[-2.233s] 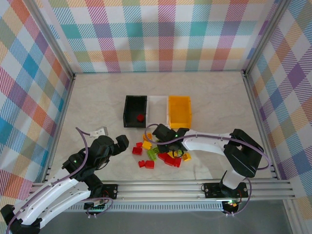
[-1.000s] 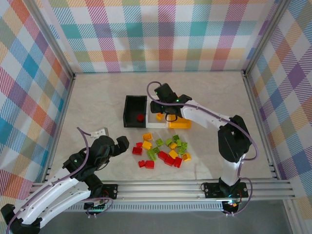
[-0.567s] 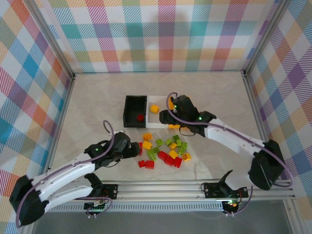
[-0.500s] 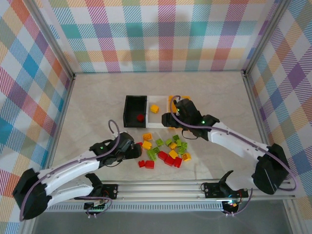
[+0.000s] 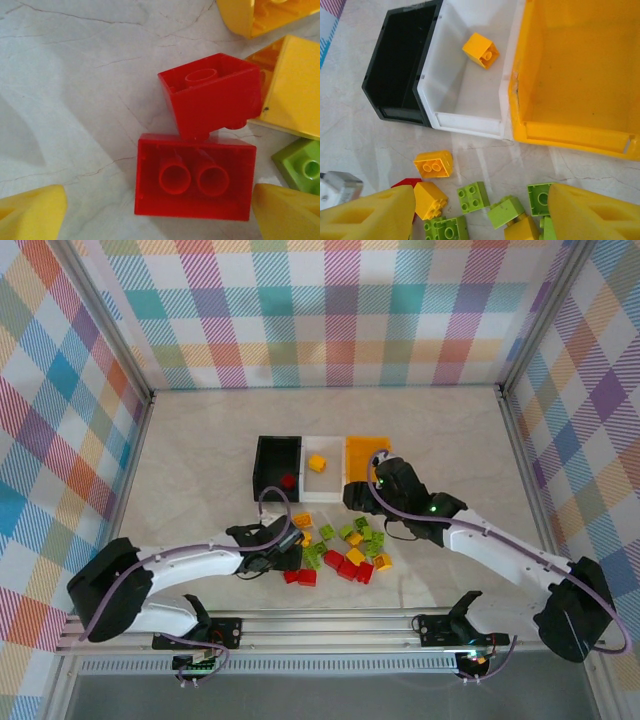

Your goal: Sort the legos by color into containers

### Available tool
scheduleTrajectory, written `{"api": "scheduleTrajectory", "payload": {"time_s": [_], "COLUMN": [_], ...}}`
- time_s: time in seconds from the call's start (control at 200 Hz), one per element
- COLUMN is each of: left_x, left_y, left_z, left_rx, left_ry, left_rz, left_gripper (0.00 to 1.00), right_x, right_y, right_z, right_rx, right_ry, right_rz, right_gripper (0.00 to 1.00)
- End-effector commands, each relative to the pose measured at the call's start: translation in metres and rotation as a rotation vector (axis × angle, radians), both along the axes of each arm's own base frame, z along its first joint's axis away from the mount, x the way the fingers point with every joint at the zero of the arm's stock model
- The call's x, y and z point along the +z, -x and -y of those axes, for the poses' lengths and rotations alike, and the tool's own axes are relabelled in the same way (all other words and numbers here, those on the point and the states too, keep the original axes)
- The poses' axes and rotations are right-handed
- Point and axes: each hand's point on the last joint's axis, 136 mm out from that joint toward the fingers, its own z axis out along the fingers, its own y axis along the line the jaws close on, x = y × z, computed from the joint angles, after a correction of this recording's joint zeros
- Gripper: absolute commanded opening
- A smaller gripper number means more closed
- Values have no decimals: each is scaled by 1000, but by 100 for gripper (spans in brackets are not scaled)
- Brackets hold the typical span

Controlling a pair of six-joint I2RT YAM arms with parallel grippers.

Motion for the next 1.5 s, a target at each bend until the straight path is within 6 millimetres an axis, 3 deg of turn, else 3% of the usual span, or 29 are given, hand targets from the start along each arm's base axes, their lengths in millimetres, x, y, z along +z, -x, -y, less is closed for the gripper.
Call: {"api": "scheduleTrajectory", "payload": {"time_s": [0.0,0.205,0.305,0.45,0.66,0.8,0.925,1.09,1.295,1.5], "left_x": [4,-5,-5,0,30,76,118,147,135,108], "left_y": [-12,-16,-17,-17,-10,-15,-44,-115,-185,-215], "left_z": [14,17,17,15,-2,-11,-16,-9,-10,-11], "left_rx": [-25,-30,-29,-20,11,39,87,155,235,288], "left_ry": [1,-16,-15,-14,19,77,122,129,50,0], "left_rz": [44,43,52,56,107,200,270,297,261,209], "left_gripper": [94,82,70,61,50,48,49,45,43,48], "right_x": [7,7,5,2,1,-4,-11,-17,-19,-25], "right_y": [1,3,4,6,9,13,16,19,26,37], "right_z": [4,9,10,12,18,22,23,28,37,39], "right_rx": [-23,-34,-35,-41,-56,-68,-76,-86,-97,-77], "right_ry": [-18,-17,-17,-15,-21,-27,-40,-28,-20,-27], "right_rz": [27,32,29,24,29,18,8,-7,-10,-38], "right_gripper": [71,72,72,72,72,72,71,72,72,72]}}
